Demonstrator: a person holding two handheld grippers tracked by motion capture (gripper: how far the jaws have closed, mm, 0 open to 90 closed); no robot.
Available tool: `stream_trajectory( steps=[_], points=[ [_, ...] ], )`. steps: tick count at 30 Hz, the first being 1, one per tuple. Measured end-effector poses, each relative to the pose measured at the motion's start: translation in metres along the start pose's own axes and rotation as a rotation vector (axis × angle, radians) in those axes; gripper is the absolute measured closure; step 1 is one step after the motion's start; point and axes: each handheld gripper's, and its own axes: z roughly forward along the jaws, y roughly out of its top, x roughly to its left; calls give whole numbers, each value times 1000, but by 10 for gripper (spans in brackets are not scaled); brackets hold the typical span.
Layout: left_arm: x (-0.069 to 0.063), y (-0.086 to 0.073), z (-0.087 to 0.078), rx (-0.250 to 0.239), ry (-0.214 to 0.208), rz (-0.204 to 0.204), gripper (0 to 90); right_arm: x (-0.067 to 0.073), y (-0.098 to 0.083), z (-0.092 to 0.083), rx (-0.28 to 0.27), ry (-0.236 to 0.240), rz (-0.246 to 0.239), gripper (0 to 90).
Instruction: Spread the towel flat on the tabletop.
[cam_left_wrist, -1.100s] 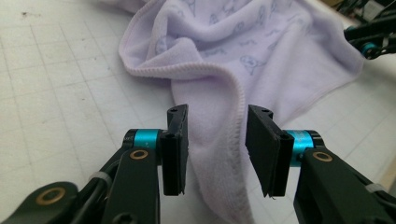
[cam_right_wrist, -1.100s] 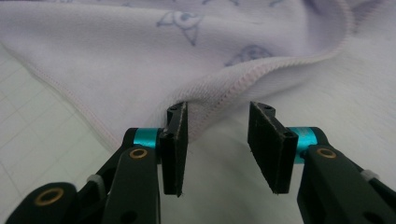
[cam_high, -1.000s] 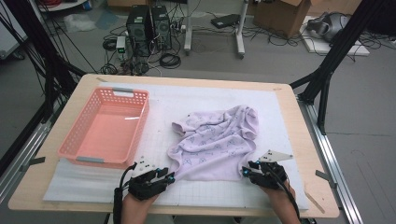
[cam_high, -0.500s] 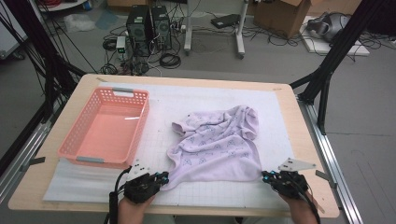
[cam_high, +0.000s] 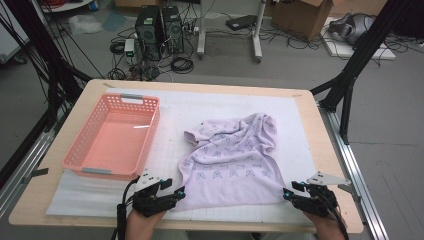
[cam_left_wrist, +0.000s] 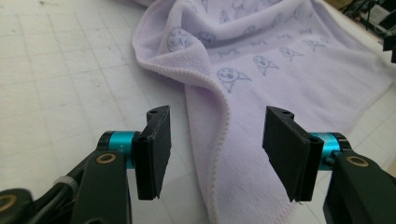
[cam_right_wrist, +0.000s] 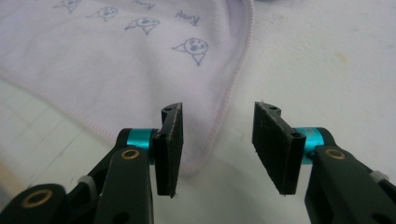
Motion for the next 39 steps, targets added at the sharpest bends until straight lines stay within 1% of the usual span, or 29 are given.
stream_trajectory(
  steps=[1, 2, 3, 4, 5, 6, 7, 9, 11, 12, 15, 16, 17, 18, 20, 22, 23, 24, 25, 26, 27, 28, 30, 32, 35, 36, 37, 38, 39],
  points=[
    [0, 0, 6, 28, 2, -2, 427, 1, 2, 7, 5, -2, -12, 517],
    [0, -1, 9, 46, 1, -5, 446, 2, 4, 15, 21, -3, -15, 537],
    [-1, -2, 10, 41, 17, 9, 483, 2, 5, 20, 33, 0, -15, 567],
    [-1, -1, 9, 59, 7, 11, 569, 3, 6, 21, 29, -19, -29, 660],
    [-1, -1, 7, 65, 3, 29, 741, 2, 6, 19, 41, 14, -20, 835],
    [0, -2, 5, 67, 15, 42, 813, 2, 6, 18, 47, 41, -31, 854],
    [1, -2, 3, 69, 12, 32, 847, 3, 4, 15, 55, 33, -54, 864],
    [5, -5, -5, 54, -6, -3, 854, 2, -1, 8, 59, 45, -56, 867],
    [7, -8, -14, 46, -40, -32, 858, 1, -8, -2, 54, 58, -44, 869],
    [6, -9, -18, 45, -44, -34, 859, 1, -11, -8, 50, 65, -36, 869],
    [3, -13, -29, 50, -66, -16, 861, 3, -22, -25, 43, 79, -34, 869],
    [2, -15, -34, 49, -84, -17, 861, 3, -25, -29, 36, 89, -32, 870],
    [1, -16, -37, 51, -91, -15, 862, 5, -29, -36, 35, 108, -23, 870],
    [-1, -18, -40, 56, -103, -10, 862, 6, -31, -40, 35, 114, -22, 870],
    [-4, -21, -42, 60, -122, -6, 862, 10, -36, -47, 41, 120, -29, 870],
    [-6, -21, -42, 45, -135, -2, 848, 13, -38, -51, 41, 112, -26, 862],
    [-6, -20, -41, 19, -124, -1, 787, 13, -38, -52, 37, 109, -28, 833],
    [-5, -19, -40, 2, -104, 0, 641, 14, -37, -52, 28, 97, -29, 726],
    [-4, -17, -38, -18, -91, -23, 527, 14, -35, -52, 24, 78, -20, 633],
    [-2, -15, -35, -28, -88, -32, 456, 12, -32, -51, 12, 72, -4, 613],
    [-1, -13, -32, -29, -87, -36, 438, 11, -30, -49, 4, 62, -5, 582],
    [-1, -11, -28, -22, -78, -26, 430, 11, -28, -47, 2, 41, -3, 534],
    [1, -6, -19, -8, -62, -17, 412, 9, -23, -41, -6, 22, -11, 512],
    [4, 0, -8, 9, -37, -14, 412, 6, -16, -31, -9, -1, -6, 490],
    [4, 5, 10, 63, -21, -5, 416, 0, -6, -10, 8, -19, 2, 504],
    [2, 5, 15, 72, -17, 11, 427, -1, -4, -2, 22, -22, -9, 512],
    [0, 6, 17, 66, -12, 26, 440, -2, -1, 7, 36, -25, -20, 529],
    [-2, 7, 20, 84, -14, 56, 509, -2, 1, 12, 47, -22, -29, 553],
    [-4, 8, 21, 98, -8, 95, 621, -2, 3, 16, 37, -29, -45, 667]
  ],
)
